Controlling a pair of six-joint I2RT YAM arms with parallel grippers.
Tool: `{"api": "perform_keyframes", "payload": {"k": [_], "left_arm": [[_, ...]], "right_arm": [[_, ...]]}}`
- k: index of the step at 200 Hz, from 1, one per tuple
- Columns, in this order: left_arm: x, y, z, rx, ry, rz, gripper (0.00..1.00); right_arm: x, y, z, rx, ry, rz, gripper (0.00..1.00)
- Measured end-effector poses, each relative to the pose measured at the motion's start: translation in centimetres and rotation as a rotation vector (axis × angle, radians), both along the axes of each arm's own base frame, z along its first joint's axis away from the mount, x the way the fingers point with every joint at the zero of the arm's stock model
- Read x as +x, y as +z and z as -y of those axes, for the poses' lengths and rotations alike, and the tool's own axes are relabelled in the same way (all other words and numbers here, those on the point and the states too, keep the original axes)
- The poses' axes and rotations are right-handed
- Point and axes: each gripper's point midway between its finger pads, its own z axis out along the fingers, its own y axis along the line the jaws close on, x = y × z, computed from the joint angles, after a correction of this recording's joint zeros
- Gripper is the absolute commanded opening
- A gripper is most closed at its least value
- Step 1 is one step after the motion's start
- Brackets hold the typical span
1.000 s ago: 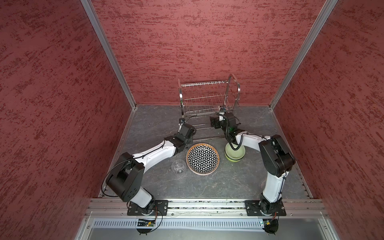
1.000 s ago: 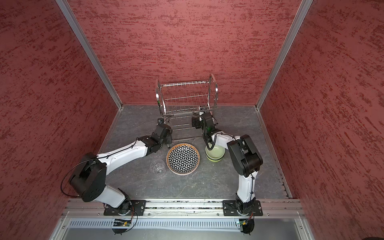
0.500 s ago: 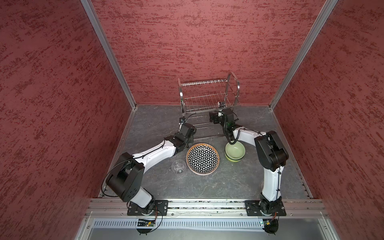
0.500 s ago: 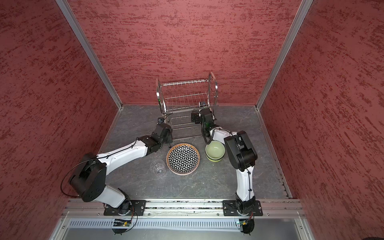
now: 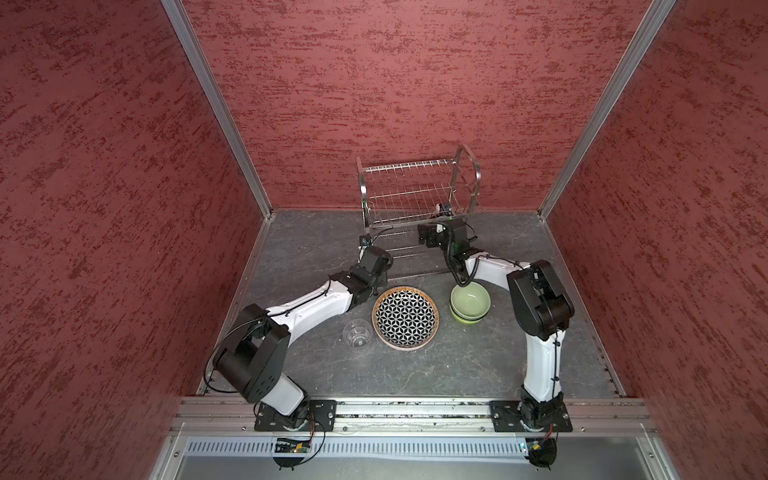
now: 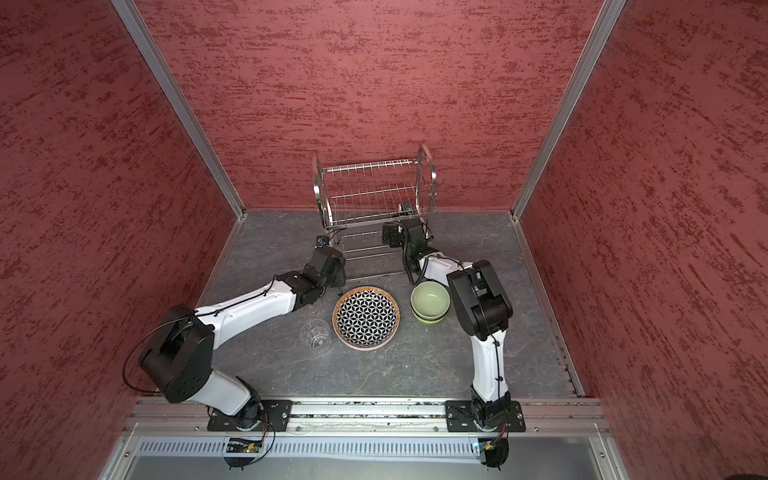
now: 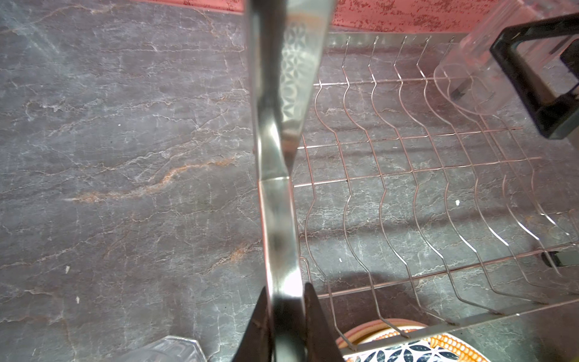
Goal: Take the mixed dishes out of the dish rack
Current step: 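Close the right gripper on the clear octagonal cup in the rack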
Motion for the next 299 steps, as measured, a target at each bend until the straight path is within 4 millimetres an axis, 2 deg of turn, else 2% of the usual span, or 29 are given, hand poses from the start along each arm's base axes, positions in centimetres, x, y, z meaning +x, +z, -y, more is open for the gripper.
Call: {"api": "perform_keyframes", "payload": {"k": [41, 88, 129, 179, 299], "left_arm": [[0.1, -0.6, 0.2, 0.010, -0.008, -0.007, 0.03], [0.0, -0.6, 0.8, 0.006, -0.032, -0.005, 0.03], [0.0, -0.5, 0.9, 0.004, -0.037, -0.004, 0.03], [0.5, 0.1, 1.4, -0.029, -0.038, 0.024, 0.02], [0.5, -0.5, 1.3, -0.020, -0.035, 0.010, 0.02]], "right_arm": [[-1.2, -1.9, 0.8, -0.020, -0.014, -0.047, 0.96], [-1.8, -1.9, 1.8, -0.043, -0.051, -0.050, 0.99], [-0.3, -0.6, 1.9, -0.058, -0.070, -0.026, 0.99], [2.1, -0.1, 1.7, -0.032, -0.060, -0.007, 0.99], [1.5, -0.9, 0.1, 0.048, 0.037, -0.032, 0.99]]}}
